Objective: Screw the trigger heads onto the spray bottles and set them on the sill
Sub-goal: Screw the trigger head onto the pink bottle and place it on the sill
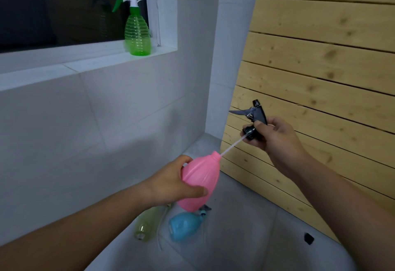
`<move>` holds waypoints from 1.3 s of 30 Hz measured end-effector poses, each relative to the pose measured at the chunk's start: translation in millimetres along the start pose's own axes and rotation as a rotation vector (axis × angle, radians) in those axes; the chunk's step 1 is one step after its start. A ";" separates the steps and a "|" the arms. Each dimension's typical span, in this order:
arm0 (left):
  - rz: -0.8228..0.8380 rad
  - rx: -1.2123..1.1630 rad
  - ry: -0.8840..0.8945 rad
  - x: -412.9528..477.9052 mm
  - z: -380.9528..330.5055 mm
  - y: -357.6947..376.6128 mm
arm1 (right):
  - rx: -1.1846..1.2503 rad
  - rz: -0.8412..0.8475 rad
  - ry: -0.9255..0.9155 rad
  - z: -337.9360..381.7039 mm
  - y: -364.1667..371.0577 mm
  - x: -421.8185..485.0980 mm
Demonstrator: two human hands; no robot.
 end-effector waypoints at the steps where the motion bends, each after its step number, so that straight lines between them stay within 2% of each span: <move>1: 0.001 -0.013 0.002 0.4 -1.0 0.9 | 0.002 0.033 0.017 -3.0 4.2 -2.6; 6: 0.010 -0.149 -0.010 0.4 -6.1 4.2 | -0.081 0.213 0.053 -20.4 22.9 -13.5; 10: 0.028 -0.202 0.002 -3.4 -9.0 3.4 | -0.194 0.362 0.018 -24.1 24.0 -15.6; 16: 0.003 -0.298 0.022 -8.5 -16.0 -3.9 | -0.232 0.536 -0.016 -21.1 15.5 -8.1; 22: -0.008 -0.339 0.039 -10.9 -20.4 0.0 | -0.198 0.587 0.012 -21.1 14.2 -5.6; 28: 0.091 -0.518 -0.048 -9.7 -19.4 1.4 | -0.012 0.720 0.120 -14.0 10.2 -6.4; 31: 0.065 -0.477 -0.032 -9.8 -20.0 2.7 | -0.104 0.682 0.076 -16.1 9.7 -6.5; 34: -0.062 -0.244 0.077 -8.3 -25.1 4.6 | -0.294 0.461 0.004 -24.3 14.1 -9.3; 36: -0.092 -0.145 0.105 -7.2 -27.8 7.0 | -0.264 0.334 0.025 -28.5 19.1 -12.6; 39: -0.038 -0.203 0.040 -8.9 -33.4 8.4 | -0.138 0.260 0.085 -27.1 24.5 -17.2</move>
Point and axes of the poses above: each hand's wrist, its own x-axis towards the middle knuckle, its own y-axis out of the palm, z = x × y, the point moved 1 cm from there along x, towards the middle knuckle, and after that the axes turned 10 degrees about -z, right-handed, at the moved point
